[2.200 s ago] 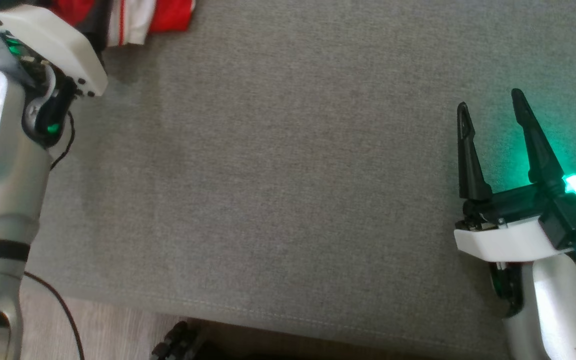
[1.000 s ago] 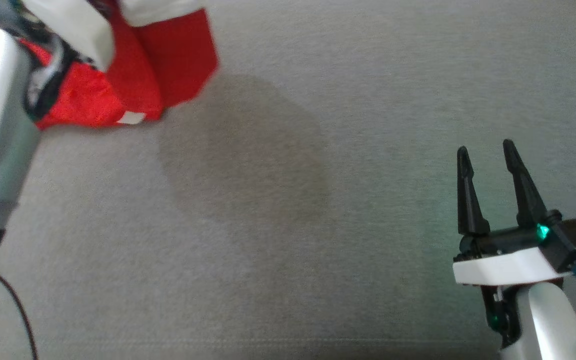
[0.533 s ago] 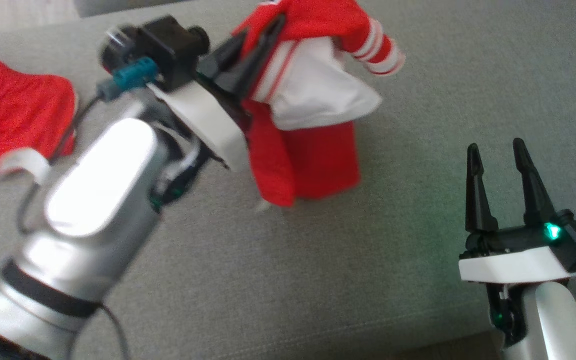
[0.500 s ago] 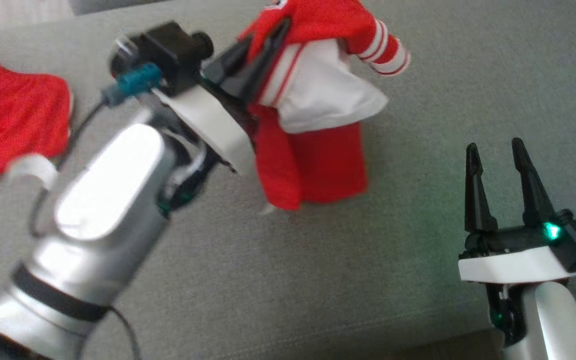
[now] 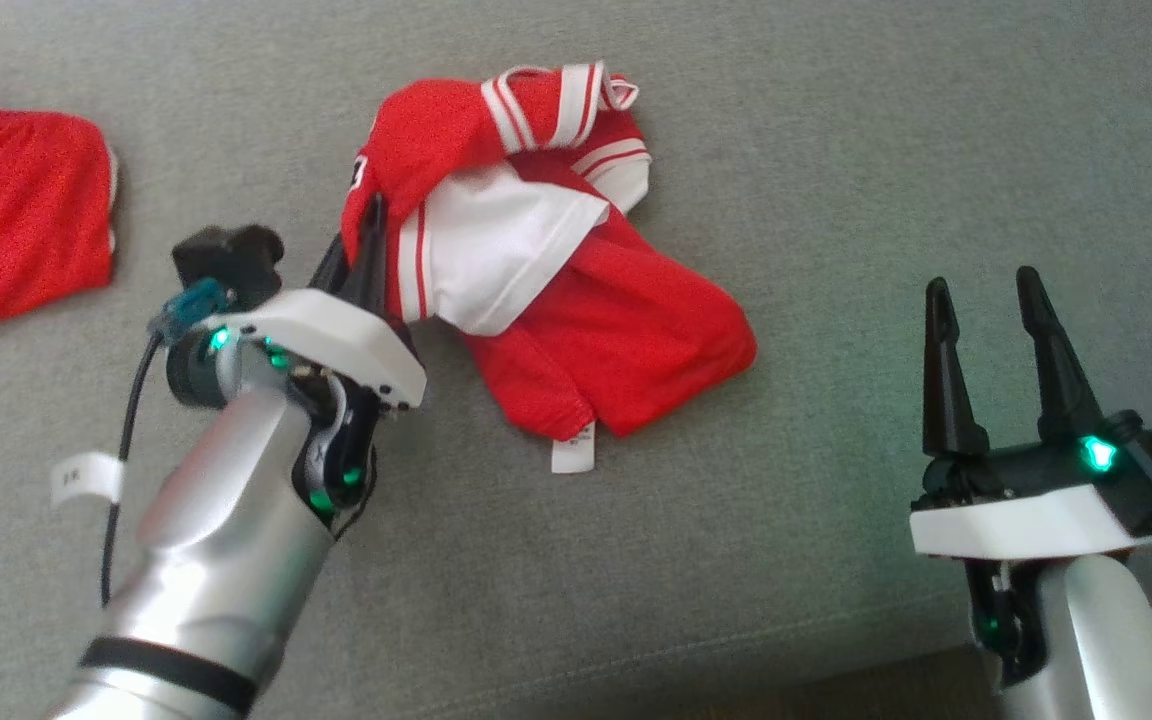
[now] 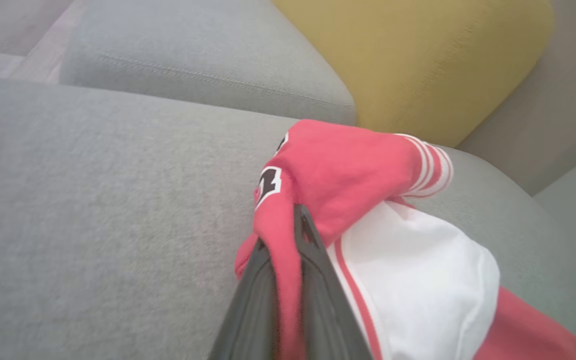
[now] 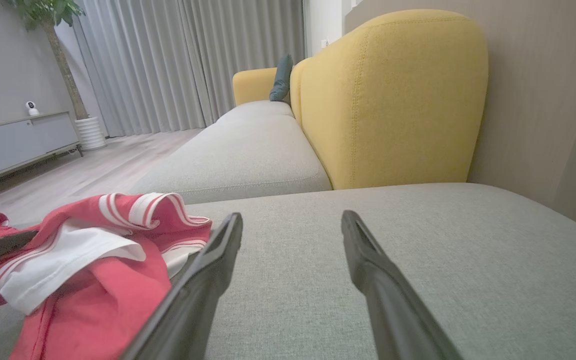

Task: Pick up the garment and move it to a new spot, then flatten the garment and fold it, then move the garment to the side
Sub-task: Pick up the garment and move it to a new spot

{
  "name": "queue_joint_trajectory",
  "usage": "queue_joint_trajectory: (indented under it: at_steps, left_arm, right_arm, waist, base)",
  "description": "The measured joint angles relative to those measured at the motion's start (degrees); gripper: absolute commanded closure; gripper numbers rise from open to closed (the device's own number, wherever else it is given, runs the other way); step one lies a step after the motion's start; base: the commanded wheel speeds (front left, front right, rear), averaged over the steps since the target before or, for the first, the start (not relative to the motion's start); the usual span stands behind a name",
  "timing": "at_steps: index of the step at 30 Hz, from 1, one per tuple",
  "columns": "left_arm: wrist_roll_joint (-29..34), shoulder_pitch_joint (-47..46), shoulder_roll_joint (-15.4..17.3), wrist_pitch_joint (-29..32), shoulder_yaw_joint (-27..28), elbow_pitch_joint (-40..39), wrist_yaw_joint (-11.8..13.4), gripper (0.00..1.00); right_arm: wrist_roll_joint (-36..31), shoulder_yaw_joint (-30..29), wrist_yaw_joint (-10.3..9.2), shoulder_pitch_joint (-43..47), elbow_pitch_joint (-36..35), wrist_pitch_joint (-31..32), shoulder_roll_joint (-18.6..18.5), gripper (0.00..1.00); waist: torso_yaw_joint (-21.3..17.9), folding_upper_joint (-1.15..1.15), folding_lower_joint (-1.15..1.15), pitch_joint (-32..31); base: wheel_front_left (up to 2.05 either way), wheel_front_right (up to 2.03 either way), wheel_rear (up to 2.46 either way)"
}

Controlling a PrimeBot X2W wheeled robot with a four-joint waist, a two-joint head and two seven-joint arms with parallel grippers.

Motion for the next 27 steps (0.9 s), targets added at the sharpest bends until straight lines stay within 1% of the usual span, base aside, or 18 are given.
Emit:
queue_joint_trajectory:
  at_steps: [3, 4, 5, 6, 7, 8, 12, 15, 19, 23, 27]
  left_arm:
    - [-0.53, 1.49, -1.23, -0.12, 1.72, 1.79, 0.05, 1.0]
    - [-0.53, 2.12, -1.58, -0.13, 2.25, 2.08, -0.04, 0.95]
    - [-0.51, 2.73, -1.98, -0.13, 2.94, 2.16, -0.26, 0.79]
    - [-0.35, 3.33, -2.3, -0.14, 3.43, 2.09, -0.52, 0.58]
    - [0.1, 4.02, -2.52, -0.14, 4.08, 1.81, -0.75, 0.25]
    - [0.77, 4.78, -2.76, -0.19, 5.01, 1.31, -1.04, 0.0]
    - [4.77, 8.31, -3.21, -0.19, 8.65, -2.97, -2.36, 0.0]
    - [10.13, 11.13, -3.44, -0.2, 11.31, -9.03, -3.34, 0.0]
    - [16.04, 15.69, -4.65, -0.21, 14.04, -15.45, -4.03, 0.0]
    - [19.45, 21.48, -5.43, -0.46, 16.05, -19.15, -4.53, 0.0]
    - [22.14, 26.72, -5.76, -0.54, 17.63, -20.83, -4.53, 0.0]
  right_arm:
    - [-0.02, 0.0, 0.0, -0.48, 0.29, 0.0, 0.0, 0.0]
    - [-0.03, 0.0, 0.0, -0.63, 0.32, 0.0, 0.0, 0.0]
    - [-0.13, 0.0, 0.0, -0.65, 0.36, 0.0, 0.0, 0.0]
    - [-0.24, 0.02, 0.0, -0.65, 0.51, 0.0, 0.0, 0.0]
    - [-0.37, 0.04, 0.0, -0.65, 0.7, 0.0, 0.0, 0.0]
    - [-0.53, 0.03, 0.0, -0.64, 0.93, 0.0, 0.0, 0.0]
    - [-0.87, -0.02, 0.0, -0.6, 1.48, 0.0, 0.0, 0.0]
    - [-0.86, -0.13, 0.0, -0.54, 1.91, 0.0, -0.01, 0.0]
    - [-0.87, -0.8, 0.0, -0.46, 2.53, 0.0, 0.0, 0.0]
    - [-1.03, -1.46, 0.0, -0.19, 3.47, 0.0, -0.01, 0.0]
    - [-1.04, -1.79, 0.0, 1.29, 3.96, 0.0, -0.01, 0.0]
  waist:
    - [1.02, 0.0, 0.0, -0.3]
    - [1.39, 0.0, 0.0, -0.49]
    - [1.75, 0.0, 0.0, -0.68]
    - [2.1, 0.0, 0.0, -0.9]
    - [2.42, 0.0, 0.0, -1.2]
    - [2.73, 0.0, 0.0, -1.52]
    - [4.07, 0.0, 0.0, -2.85]
    - [5.16, 0.0, 0.0, -3.92]
    - [6.44, 0.0, 0.0, -5.72]
    - [7.72, 0.0, 0.0, -7.95]
    - [9.01, 0.0, 0.0, -10.39]
  base:
    - [0.0, 0.0, 0.0]
    - [0.0, 0.0, 0.0]
    - [0.0, 0.0, 0.0]
    - [0.0, 0.0, 0.0]
    - [0.0, 0.0, 0.0]
    - [0.0, 0.0, 0.0]
    - [0.0, 0.0, 0.0]
    - [0.0, 0.0, 0.0]
    - [0.0, 0.0, 0.0]
    - [0.0, 0.0, 0.0]
    - [0.0, 0.0, 0.0]
